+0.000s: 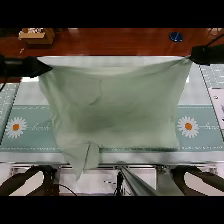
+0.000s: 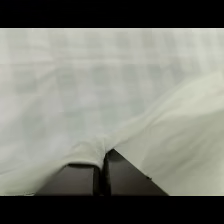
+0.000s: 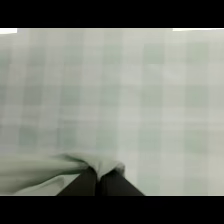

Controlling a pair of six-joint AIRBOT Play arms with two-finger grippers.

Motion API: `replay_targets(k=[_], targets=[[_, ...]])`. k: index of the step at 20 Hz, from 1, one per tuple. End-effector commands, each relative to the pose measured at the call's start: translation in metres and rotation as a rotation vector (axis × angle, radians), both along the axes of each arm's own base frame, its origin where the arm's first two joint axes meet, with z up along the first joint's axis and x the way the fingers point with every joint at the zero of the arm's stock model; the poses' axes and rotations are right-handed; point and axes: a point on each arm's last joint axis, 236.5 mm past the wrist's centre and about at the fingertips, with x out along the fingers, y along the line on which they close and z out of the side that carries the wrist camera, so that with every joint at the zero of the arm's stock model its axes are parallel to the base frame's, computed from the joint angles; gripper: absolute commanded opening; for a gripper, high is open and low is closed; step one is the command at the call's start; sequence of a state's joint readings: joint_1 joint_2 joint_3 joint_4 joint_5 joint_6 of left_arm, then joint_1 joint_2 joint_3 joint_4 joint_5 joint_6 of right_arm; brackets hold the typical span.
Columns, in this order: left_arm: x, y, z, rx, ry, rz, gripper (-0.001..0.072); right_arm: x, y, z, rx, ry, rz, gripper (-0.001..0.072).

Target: Fold the shirts.

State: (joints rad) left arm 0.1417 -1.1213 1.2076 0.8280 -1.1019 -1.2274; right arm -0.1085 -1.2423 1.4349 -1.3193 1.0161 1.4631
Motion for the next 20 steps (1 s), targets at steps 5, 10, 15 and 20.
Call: replay_targets(k=[5, 10, 15, 20], targets=[[0.101, -0.009, -0.068, 0.047, -0.111, 0.153, 0.0021, 0.077, -0.017, -0.038, 0.006, -0.13, -0.078, 0.0044], [0.128, -0.022, -0.101, 0.073, -0.139, 0.199, 0.0021, 0.106, -0.021, -0.083, 0.048, -0.125, -0.124, 0.0044], [0.117, -0.046, -0.155, 0.118, -0.038, 0.094, 0.0021, 0.102, -0.01, -0.144, 0.111, 0.026, -0.121, 0.0045], [0.104, -0.035, -0.178, 0.158, 0.03, 0.023, 0.0021, 0.084, -0.011, -0.171, 0.078, 0.141, -0.092, 0.0044]])
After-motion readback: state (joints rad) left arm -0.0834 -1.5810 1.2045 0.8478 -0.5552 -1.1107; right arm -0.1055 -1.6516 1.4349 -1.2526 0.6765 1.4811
